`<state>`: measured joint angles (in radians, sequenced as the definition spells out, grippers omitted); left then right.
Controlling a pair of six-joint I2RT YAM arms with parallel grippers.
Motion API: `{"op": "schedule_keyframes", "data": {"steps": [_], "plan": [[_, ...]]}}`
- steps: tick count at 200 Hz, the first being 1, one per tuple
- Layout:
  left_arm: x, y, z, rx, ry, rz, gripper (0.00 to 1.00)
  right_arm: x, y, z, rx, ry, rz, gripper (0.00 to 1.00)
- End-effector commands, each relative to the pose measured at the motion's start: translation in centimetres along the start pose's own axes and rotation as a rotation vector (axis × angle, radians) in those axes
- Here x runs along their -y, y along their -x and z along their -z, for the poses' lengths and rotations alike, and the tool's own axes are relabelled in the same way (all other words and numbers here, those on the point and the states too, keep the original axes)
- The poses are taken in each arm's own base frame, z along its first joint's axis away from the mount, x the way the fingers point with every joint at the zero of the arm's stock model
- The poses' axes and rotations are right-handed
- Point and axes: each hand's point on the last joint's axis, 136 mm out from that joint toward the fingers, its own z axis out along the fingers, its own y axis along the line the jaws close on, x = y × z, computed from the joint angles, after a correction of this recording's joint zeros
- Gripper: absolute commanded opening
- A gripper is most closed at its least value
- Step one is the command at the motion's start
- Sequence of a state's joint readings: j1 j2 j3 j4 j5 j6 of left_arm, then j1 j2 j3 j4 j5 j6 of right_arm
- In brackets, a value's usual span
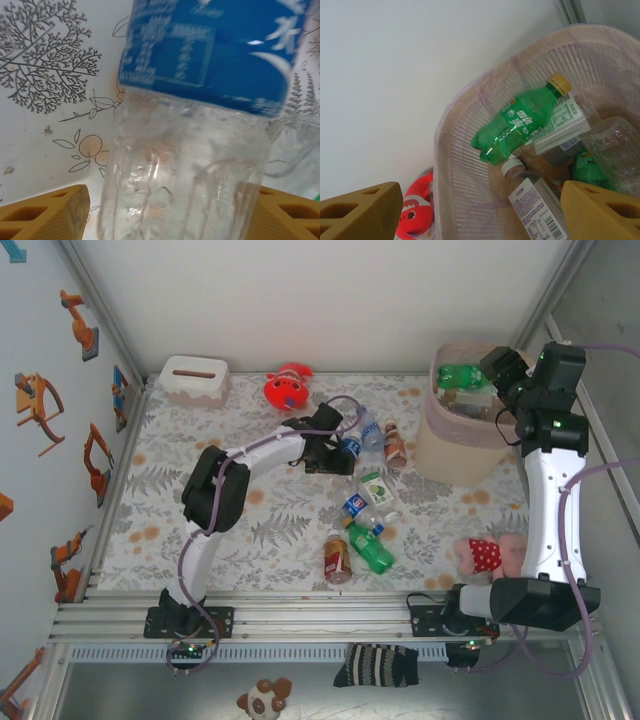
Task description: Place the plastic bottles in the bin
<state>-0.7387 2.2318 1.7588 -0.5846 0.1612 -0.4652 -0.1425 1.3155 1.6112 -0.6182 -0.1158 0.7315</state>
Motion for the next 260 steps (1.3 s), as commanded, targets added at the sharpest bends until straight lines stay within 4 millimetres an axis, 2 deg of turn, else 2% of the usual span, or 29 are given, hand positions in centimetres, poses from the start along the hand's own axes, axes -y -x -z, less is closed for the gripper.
{"op": "schedule_keyframes", "data": {"steps": [1, 66, 101, 140, 174, 190, 224, 260], "plan": [[0.7, 0.7, 0.1, 0.004, -0.037, -0.025, 0.75, -0.7, 0.3, 0.9, 0.016, 0.023, 0.016, 0.81], [0.2, 0.6, -0.2, -0.006, -0.036, -0.015, 0.69, -0.7, 0.4, 1.4, 0.021, 0.017, 0.02, 0.8], [0.0, 0.6, 0.3, 0.003, -0.021, -0.018, 0.62, -0.7, 0.3, 1.4, 0.016, 0.021, 0.017, 0.8], [-0.6, 0.4, 1.6, 0.029, 0.007, -0.017, 0.59, -0.6, 0.2, 1.5, 0.014, 0.019, 0.015, 0.8], [-0.4, 0.8, 3.9, 0.094, -0.005, -0.019, 0.55, -1.0, -0.2, 1.5, -0.003, 0.045, 0.027, 0.79], [-0.2, 1.1, 5.4, 0.137, -0.021, -0.024, 0.53, -2.1, -0.4, 1.6, -0.008, 0.115, 0.059, 0.8], [1.2, 1.9, 9.6, 0.26, -0.09, -0.07, 0.51, -6.7, -1.2, 3.2, 0.0, 0.415, 0.148, 0.79], [4.1, 2.6, 15.2, 0.44, -0.248, -0.161, 0.48, -11.5, -2.0, 5.7, -0.016, 0.749, 0.219, 0.8]]}}
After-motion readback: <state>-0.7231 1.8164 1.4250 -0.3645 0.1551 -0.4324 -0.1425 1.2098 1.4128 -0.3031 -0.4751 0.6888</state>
